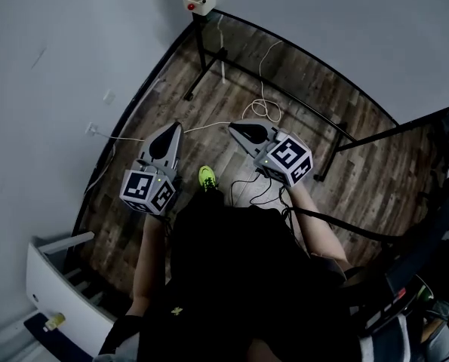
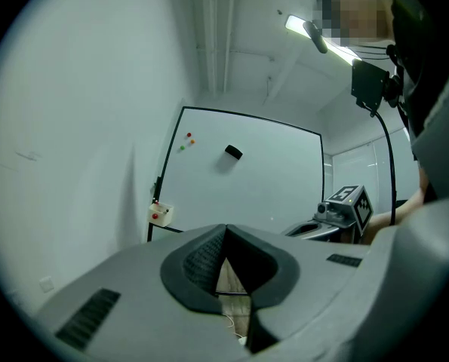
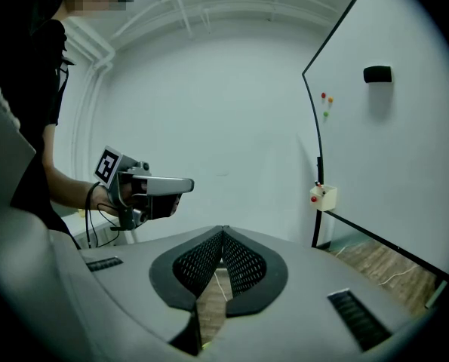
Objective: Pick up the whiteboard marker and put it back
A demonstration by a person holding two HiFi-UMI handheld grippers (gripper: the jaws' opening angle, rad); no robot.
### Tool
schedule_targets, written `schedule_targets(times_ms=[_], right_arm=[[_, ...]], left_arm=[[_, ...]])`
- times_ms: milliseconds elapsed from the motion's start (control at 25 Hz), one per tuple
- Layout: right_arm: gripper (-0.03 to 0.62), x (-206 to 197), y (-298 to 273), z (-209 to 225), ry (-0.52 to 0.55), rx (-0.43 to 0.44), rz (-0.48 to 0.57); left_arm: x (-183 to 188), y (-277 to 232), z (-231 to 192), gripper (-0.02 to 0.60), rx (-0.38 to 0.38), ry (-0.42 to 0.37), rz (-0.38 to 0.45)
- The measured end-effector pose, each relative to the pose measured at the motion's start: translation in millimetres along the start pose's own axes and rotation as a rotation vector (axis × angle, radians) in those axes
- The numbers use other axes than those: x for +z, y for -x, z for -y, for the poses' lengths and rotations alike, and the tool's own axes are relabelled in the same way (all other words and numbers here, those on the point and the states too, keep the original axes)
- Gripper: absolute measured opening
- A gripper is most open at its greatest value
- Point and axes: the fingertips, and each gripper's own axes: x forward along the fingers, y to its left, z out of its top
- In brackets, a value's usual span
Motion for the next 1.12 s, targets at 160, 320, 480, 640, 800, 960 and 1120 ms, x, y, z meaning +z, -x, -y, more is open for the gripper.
schedule_targets(times_ms=[160, 320, 480, 640, 800, 960, 1120], right_arm=[[0.003, 7.8, -25.6, 19.4, -0.003, -0.022, -0.023], [0.003, 11.9, -48.4, 38.9, 0.001, -0.049, -0.046], [0.003, 17.5, -72.1, 61.7, -0.004, -0.074, -0.056], [0.003, 19.5, -96.6, 81.3, -0.006, -0.106, -0.07], [0.003, 27.6, -121.2, 95.0, -0.001, -0.133, -0.065], [0.003, 30.4, -128.3, 102.1, 0.007, -0.139, -0.075], [0.003, 29.4, -129.3, 120.2, 0.014, -0.167, -0.089]], left_arm=[[5.0, -22.9, -17.3, 0.032, -0.055, -0.001, -0.018], [6.5, -36.7, -41.2, 0.032, -0.087, 0.008, -0.033], [5.4, -49.3, -70.0, 0.032, -0.111, 0.047, -0.048], [3.1, -60.6, -94.9, 0.032, -0.128, 0.08, -0.049], [3.1, -73.1, -114.4, 0.032, -0.161, 0.081, -0.055], [1.9, -85.2, -119.6, 0.032, -0.183, 0.083, -0.072], [1.0, -96.7, -118.7, 0.032, -0.205, 0.098, -0.079]])
